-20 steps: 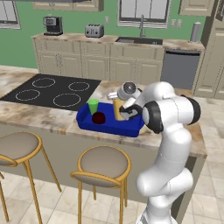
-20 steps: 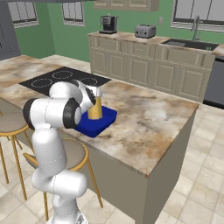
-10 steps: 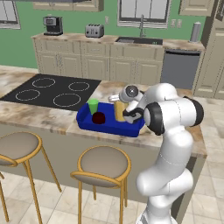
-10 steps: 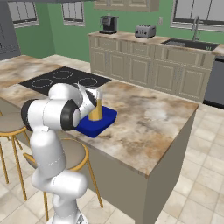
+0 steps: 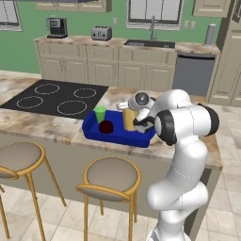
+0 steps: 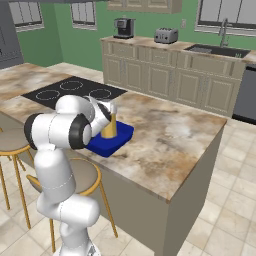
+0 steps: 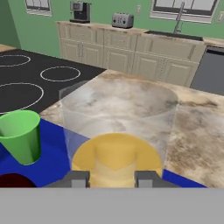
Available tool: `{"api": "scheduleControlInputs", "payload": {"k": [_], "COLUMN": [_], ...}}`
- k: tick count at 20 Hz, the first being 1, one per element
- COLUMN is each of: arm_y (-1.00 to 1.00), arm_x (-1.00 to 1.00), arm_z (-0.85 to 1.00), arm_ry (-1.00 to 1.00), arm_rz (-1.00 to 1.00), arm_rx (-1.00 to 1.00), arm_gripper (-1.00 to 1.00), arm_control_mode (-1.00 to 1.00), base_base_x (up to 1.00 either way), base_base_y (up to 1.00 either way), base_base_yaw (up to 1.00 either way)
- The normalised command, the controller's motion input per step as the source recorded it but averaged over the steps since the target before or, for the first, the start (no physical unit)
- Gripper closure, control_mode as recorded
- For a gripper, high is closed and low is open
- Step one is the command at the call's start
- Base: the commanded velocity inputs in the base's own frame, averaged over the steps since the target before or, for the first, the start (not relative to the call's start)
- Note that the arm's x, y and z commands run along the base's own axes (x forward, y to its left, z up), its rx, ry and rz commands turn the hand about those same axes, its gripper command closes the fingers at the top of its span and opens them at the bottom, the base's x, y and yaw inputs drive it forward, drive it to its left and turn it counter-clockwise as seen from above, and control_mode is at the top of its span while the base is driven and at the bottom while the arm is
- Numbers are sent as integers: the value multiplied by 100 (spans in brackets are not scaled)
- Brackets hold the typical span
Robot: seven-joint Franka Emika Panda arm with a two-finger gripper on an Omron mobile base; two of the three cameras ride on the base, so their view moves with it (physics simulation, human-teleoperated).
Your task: There is a tray on the dining counter. Grab the cup, mug, and pitcher and place them on the tray. The pitcher may be placed next to the tray if it cannot fit the tray.
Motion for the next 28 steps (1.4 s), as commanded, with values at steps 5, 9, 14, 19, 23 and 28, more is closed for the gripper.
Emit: {"api": "scheduleControlInputs", "payload": {"k": [5,9,14,19,23,28], "arm_y": [0,0,0,0,0,0], "arm_x": [0,0,0,-7,-19,-25], "arm_z": [0,0,0,-1,-6,-9], "arm_ry": [0,0,0,5,5,4], "arm_rz": [0,0,0,0,0,0], "arm_rx": [0,0,0,0,0,0], "arm_gripper": [-100,-100,-100,-100,-100,-100], "arm_control_mode": [-100,-100,-100,-100,-100,-100], "base_base_x": [0,0,0,0,0,0], "base_base_y": [0,0,0,0,0,0], "base_base_yaw": [0,0,0,0,0,0]}}
